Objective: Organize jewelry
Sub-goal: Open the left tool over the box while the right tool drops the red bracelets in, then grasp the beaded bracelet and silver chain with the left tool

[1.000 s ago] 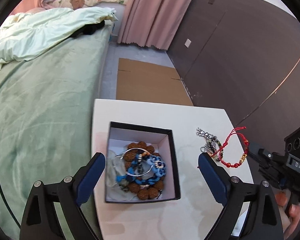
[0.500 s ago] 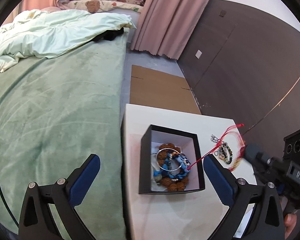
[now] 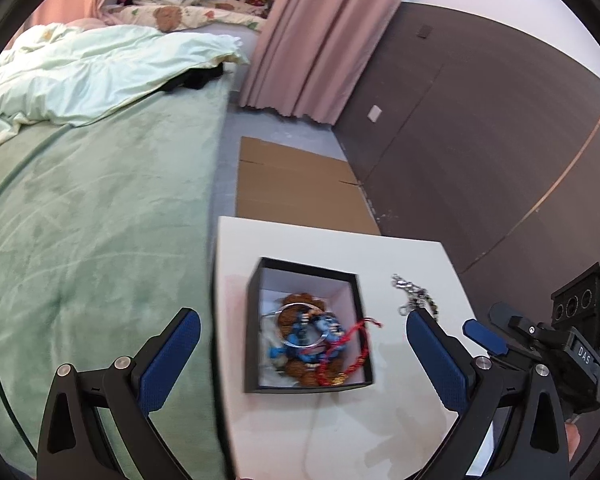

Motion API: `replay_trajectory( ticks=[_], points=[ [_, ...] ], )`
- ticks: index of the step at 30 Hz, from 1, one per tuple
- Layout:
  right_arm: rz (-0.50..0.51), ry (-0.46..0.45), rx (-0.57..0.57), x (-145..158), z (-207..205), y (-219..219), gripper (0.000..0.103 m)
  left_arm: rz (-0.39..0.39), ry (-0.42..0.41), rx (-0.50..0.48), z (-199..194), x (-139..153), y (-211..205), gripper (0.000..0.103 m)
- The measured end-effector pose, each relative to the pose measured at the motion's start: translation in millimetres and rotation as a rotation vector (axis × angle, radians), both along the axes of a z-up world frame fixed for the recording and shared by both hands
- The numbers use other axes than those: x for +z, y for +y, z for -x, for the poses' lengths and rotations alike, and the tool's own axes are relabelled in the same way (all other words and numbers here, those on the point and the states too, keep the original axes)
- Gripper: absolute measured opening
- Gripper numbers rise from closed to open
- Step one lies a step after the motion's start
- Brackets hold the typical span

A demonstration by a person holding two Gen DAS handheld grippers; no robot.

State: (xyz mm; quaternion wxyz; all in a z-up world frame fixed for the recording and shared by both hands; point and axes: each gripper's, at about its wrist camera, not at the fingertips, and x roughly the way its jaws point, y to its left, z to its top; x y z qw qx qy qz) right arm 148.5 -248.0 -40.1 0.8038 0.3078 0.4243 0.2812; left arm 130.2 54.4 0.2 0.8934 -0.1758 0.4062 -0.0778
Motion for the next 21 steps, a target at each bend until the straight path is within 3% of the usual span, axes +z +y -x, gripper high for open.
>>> replay_trajectory(
  ticks=[5, 7, 8, 9, 21],
  points=[
    [0.045, -0.016, -0.051, 8, 6, -22, 0.071, -0.003, -0.020, -0.028, -3, 4, -22, 0.103],
    [0.056, 0.001, -0.069, 9, 7, -33, 0.084, -0.002, -0.023, -0.042, -5, 4, -32, 0.103],
    [0.056, 0.013, -0.082, 7, 6, -40, 0.097, -0.004, -0.023, -0.048, -7, 4, -37, 0.103],
    [0.056, 0.021, -0.091, 6, 6, -45, 0.099, -0.009, -0.023, -0.060, -9, 4, -44, 0.103],
    [0.122, 0.172, -0.276, -13, 0, -116, 0.099, -0.091, -0.031, -0.176, -28, -3, -112, 0.103]
  ],
)
